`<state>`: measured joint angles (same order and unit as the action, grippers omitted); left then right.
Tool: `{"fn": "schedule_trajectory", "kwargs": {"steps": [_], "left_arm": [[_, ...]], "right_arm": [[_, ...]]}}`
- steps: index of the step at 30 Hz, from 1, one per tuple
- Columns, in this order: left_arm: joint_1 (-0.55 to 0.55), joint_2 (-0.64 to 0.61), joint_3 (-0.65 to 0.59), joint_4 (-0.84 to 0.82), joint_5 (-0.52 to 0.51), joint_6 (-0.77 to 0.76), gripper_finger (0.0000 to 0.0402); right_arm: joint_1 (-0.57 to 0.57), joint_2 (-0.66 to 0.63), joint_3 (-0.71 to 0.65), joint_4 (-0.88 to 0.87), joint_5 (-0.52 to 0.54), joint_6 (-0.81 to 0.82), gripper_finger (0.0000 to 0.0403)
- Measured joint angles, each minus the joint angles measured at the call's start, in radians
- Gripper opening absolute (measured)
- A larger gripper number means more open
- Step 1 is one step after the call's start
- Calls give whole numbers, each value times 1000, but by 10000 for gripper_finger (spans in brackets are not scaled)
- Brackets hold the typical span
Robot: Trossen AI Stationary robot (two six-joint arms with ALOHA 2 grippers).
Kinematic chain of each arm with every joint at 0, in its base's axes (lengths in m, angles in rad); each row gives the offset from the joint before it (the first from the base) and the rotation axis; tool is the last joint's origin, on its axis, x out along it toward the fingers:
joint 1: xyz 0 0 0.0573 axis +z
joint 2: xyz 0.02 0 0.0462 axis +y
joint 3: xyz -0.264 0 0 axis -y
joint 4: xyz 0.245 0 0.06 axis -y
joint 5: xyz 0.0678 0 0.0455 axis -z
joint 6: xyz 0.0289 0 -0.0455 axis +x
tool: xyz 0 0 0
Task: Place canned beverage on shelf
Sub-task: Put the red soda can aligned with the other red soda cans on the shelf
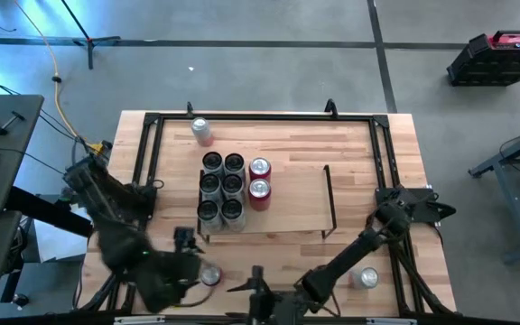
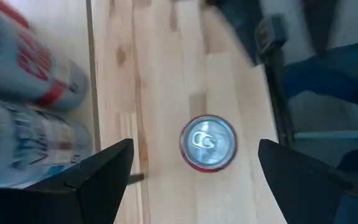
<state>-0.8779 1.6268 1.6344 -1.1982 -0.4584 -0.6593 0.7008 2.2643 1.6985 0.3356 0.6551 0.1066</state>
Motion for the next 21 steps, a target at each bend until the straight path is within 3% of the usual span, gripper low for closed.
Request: {"fn": "schedule_trajectory", "kwargs": {"steps": [3,6,15,21], "left_arm": [[-65,-56,0,-1,-58,0,335],[-115,-95,0,-7,-126,-37,335],[-179,-138,-1,-109,-257,-125,335],[-178,-137,-1,-143,-281,-132,335]], "right_arm": [[-9,20,18,66,1,-92,252],[-8,52,101,19,6,-165,252],[-45,193,537,-521,-5,-184,252],[-114,219,615,-674,-162,-109,252]]}}
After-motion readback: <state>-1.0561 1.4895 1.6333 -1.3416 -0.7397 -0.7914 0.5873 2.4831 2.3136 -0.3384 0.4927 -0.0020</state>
